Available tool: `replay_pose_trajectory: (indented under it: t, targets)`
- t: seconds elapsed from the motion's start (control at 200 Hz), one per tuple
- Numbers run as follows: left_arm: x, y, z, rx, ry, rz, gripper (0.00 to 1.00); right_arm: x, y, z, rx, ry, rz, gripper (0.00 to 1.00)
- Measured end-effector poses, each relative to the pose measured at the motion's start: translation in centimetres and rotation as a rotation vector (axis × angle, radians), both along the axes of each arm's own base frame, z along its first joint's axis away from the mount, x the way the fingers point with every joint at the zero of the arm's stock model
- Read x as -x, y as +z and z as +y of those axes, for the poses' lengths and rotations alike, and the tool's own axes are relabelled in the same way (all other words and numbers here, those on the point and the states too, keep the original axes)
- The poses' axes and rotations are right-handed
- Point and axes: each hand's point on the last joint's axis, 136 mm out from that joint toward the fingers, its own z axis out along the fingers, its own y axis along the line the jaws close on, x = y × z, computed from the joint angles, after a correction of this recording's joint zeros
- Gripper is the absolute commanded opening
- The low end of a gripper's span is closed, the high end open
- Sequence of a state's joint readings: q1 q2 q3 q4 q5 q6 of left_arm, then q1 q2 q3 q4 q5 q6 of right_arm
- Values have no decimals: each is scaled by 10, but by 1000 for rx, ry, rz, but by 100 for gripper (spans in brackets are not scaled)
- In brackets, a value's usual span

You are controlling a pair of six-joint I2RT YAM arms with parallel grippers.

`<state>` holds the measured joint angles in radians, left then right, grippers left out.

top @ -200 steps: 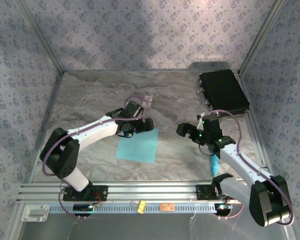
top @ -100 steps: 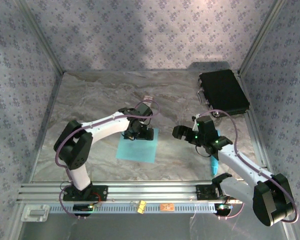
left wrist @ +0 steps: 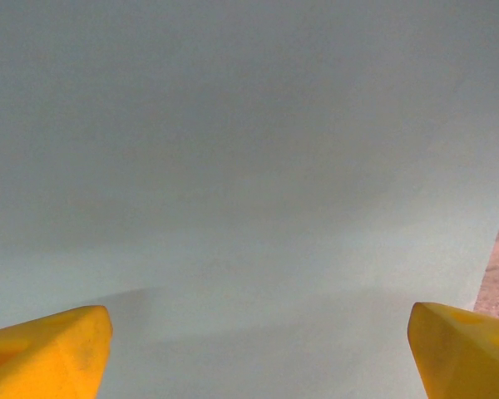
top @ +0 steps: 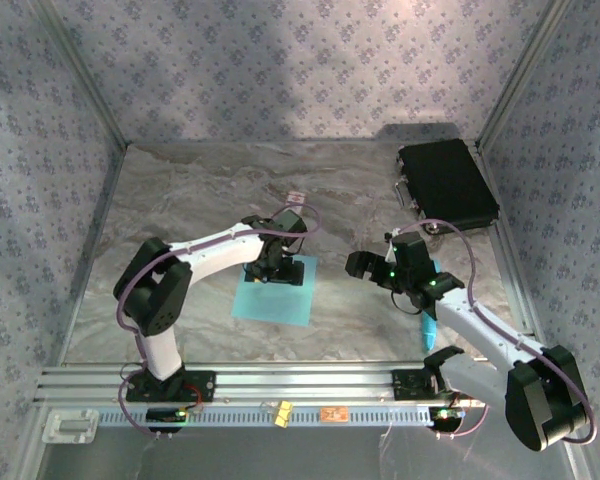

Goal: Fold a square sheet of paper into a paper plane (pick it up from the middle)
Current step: First fold the square sheet of paper in half at the center of the table.

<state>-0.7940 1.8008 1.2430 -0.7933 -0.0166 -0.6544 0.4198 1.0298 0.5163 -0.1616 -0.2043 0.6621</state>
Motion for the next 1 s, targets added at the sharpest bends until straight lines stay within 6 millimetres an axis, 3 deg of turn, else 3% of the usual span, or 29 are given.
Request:
replay_pose_trajectory:
  t: [0.64,0.999]
  targets:
    - [8,-23,5,-62,-6,60,92,-2,-1,-4,16,-19,-7,99]
    - [8,-23,4,-62,-6,61,92,-3,0,-5,19,-25,-10,99]
